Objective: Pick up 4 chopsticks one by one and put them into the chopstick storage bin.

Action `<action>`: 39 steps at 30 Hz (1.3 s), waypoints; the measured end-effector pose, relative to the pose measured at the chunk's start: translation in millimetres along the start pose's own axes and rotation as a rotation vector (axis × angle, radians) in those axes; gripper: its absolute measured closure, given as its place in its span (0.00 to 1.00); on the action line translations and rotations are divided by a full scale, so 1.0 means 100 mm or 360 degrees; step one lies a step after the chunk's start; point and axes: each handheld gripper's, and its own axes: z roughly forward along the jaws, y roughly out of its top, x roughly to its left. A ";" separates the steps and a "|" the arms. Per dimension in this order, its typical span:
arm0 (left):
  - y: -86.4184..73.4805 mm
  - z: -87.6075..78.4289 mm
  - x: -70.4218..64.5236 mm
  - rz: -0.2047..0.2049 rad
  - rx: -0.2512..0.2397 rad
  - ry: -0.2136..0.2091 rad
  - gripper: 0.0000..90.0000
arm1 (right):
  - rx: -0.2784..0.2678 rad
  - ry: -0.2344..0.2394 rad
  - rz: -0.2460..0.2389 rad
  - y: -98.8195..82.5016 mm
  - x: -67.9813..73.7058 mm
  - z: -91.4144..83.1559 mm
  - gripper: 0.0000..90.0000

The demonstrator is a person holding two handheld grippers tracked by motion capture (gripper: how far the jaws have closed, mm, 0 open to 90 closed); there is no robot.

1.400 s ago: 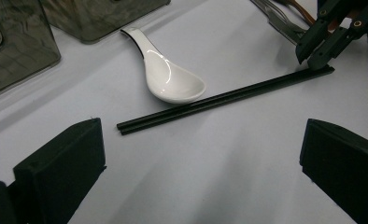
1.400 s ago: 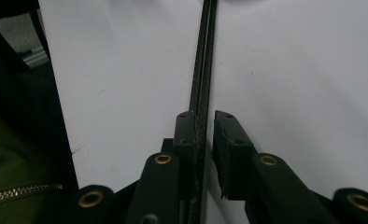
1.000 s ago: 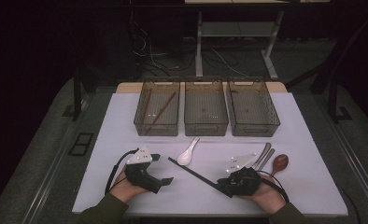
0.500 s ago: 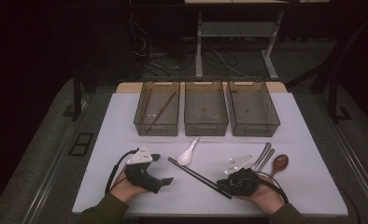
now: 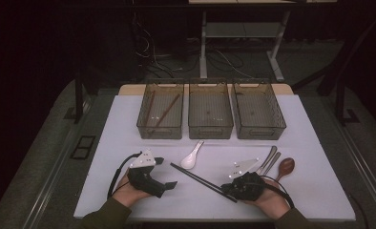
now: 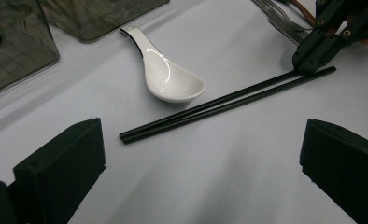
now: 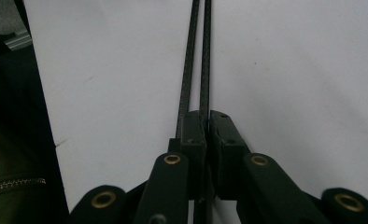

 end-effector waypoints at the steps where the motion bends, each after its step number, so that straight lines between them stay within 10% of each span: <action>1: 0.00 0.00 0.00 -0.0005 -0.0001 -0.0001 0.00 | -0.0003 -0.0008 -0.0005 0.00 0.01 0.00 0.93; 39: 0.00 -0.02 0.01 -0.0013 -0.0012 0.0008 0.00 | -0.0192 0.0066 -0.0025 -0.03 0.00 -0.24 0.95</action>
